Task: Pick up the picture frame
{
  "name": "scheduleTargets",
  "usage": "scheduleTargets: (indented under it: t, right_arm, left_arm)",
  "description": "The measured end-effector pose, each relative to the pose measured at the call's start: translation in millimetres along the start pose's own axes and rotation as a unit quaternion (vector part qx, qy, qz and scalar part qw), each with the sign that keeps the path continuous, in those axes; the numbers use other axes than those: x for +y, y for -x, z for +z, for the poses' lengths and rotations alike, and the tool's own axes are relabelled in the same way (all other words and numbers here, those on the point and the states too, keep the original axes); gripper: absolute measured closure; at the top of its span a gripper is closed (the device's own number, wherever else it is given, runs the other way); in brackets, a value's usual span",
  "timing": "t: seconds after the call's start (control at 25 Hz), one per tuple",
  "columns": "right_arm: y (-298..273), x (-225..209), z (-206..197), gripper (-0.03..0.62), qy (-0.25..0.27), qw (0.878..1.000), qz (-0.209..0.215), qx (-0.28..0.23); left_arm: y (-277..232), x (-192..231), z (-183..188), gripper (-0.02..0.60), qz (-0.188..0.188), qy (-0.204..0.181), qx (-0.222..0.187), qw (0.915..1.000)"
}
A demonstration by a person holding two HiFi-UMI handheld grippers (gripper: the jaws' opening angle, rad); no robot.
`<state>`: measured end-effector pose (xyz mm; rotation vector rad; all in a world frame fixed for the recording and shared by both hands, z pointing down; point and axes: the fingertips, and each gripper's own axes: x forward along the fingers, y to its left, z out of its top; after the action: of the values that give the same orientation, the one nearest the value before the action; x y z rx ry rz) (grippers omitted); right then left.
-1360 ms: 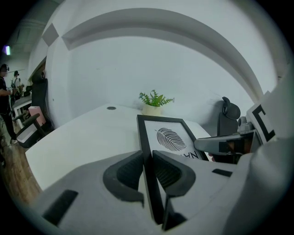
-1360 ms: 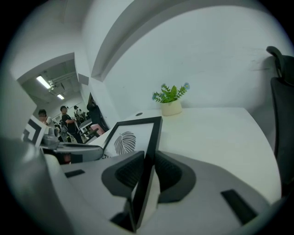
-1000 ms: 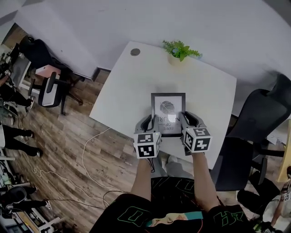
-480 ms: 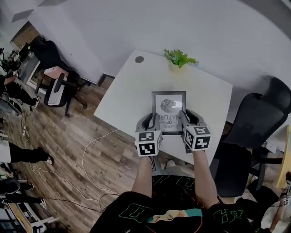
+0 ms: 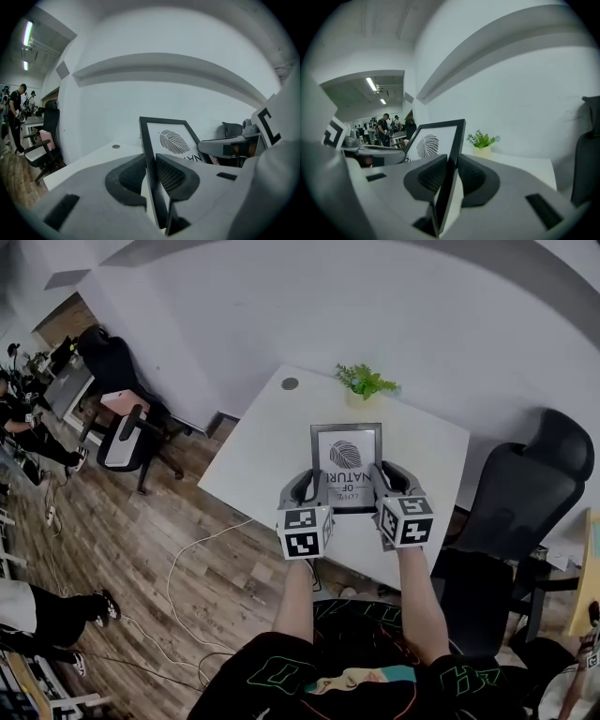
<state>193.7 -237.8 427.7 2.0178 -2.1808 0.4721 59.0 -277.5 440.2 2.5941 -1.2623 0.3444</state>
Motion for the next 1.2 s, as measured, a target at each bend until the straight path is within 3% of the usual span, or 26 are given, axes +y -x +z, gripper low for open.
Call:
scheduleTargets:
  t: [0.88, 1.2]
  right_arm:
    - [31, -12, 103, 0.514, 0.054, 0.99, 0.001, -0.13]
    - [34, -20, 111, 0.513, 0.059, 0.989, -0.003, -0.138]
  left_arm:
    - [8, -28, 105, 0.508, -0.006, -0.054, -0.122, 0.991]
    - [3, -35, 112, 0.508, -0.011, -0.058, -0.129, 0.9899]
